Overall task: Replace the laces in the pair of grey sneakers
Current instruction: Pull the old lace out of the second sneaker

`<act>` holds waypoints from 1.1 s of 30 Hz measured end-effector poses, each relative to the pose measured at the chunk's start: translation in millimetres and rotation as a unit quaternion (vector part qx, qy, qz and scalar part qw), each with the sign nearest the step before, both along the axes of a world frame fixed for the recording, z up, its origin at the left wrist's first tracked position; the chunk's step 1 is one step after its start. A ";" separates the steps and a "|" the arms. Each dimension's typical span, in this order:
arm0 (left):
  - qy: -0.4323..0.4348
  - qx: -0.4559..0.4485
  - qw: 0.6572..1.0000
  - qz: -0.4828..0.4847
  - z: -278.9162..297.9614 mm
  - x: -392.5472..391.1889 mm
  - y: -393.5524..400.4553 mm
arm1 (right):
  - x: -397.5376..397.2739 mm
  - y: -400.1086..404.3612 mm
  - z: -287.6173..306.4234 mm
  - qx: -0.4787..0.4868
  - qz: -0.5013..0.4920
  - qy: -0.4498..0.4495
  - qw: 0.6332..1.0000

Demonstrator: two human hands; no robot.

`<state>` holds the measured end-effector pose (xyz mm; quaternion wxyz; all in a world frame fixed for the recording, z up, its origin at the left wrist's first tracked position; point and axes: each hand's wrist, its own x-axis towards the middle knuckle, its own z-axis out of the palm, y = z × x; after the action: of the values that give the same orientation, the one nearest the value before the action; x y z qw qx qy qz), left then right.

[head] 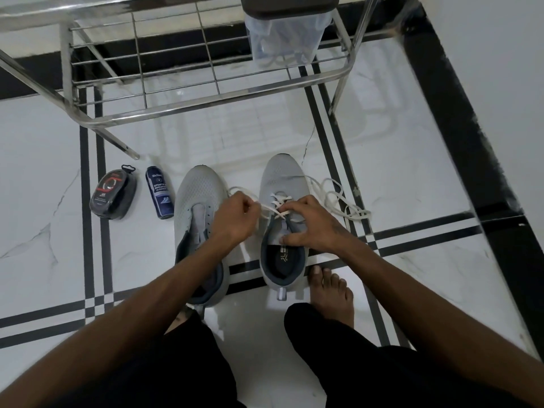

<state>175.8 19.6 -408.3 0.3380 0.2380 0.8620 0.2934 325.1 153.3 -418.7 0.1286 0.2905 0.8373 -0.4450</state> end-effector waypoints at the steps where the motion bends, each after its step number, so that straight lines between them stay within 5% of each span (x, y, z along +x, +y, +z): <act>1: -0.057 0.008 0.995 0.081 -2.0 -0.8 -5.0 | 0.0 -1.3 -1.3 -0.001 0.002 0.001 1.000; 2: -0.071 0.022 0.988 0.134 -2.4 -2.1 -7.8 | -1.0 -2.6 -2.4 0.002 0.007 -0.001 1.000; 4: 0.046 0.044 0.992 0.107 -1.2 -6.8 -9.0 | -4.2 -4.1 -3.7 0.012 0.013 -0.006 1.000; 7: 0.181 0.079 0.972 -0.124 8.9 -6.4 -2.8 | -6.0 -3.4 -5.1 0.025 0.020 -0.008 0.999; 11: 0.206 -0.094 0.924 -0.309 13.6 9.9 19.9 | -6.8 -5.0 -5.8 0.042 0.029 -0.002 0.999; 16: 0.084 -0.036 0.994 -0.063 14.6 -18.3 10.7 | -2.5 -3.2 -8.1 0.051 0.031 -0.004 0.998; 18: 0.059 -0.020 0.998 0.027 16.6 -30.5 -3.2 | 0.8 -4.0 -8.6 0.048 0.026 0.000 0.999; 21: 0.175 -0.002 0.984 -0.023 21.3 -38.1 -16.8 | -0.8 -5.9 -6.8 0.044 0.032 -0.006 0.998; 24: 0.219 0.031 0.956 -0.194 30.8 -25.3 -4.4 | -2.1 -5.7 -5.9 0.043 0.035 -0.010 0.998; 27: 0.215 -0.068 0.914 -0.337 30.3 -0.1 20.4 | -2.8 -5.7 -3.9 0.049 0.039 -0.010 0.998; 29: 0.230 -0.077 0.914 -0.326 28.2 -0.6 24.1 | -2.6 -4.7 -2.5 0.054 0.045 -0.016 0.997; 31: 0.204 -0.045 0.953 -0.220 26.1 -17.0 12.5 | -1.2 -2.9 -0.9 0.055 0.047 -0.019 0.997; 33: 0.083 -0.028 0.990 -0.109 22.0 -38.7 -5.2 | 0.8 -3.4 -0.9 0.047 0.037 -0.017 0.998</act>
<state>137.1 14.3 -386.3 0.3019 0.3446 0.8638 0.2098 325.9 149.9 -419.5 0.1452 0.2720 0.8652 -0.3953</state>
